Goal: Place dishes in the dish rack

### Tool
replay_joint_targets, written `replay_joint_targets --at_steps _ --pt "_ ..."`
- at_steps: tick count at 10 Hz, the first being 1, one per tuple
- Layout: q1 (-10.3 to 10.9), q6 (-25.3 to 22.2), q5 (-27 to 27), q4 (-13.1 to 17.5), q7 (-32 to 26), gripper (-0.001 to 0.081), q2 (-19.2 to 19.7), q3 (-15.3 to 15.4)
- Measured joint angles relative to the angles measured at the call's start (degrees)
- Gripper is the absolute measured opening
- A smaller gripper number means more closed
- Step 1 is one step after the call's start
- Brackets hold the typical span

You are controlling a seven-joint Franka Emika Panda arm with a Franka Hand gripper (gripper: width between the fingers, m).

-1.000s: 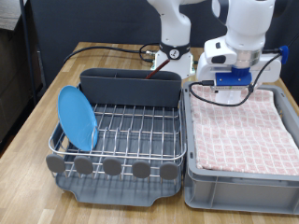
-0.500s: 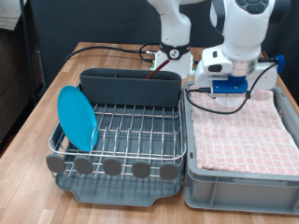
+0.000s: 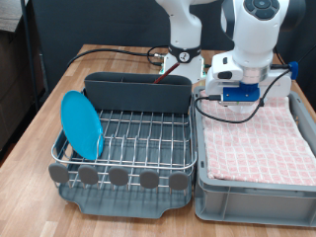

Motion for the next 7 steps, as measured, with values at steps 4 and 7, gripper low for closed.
replay_joint_targets --at_steps 4,7 --pt "0.0 1.3 0.2 -0.7 0.1 0.0723 0.0 0.0" --pt "0.0 2.0 0.5 -1.1 0.1 0.0399 0.1 0.0"
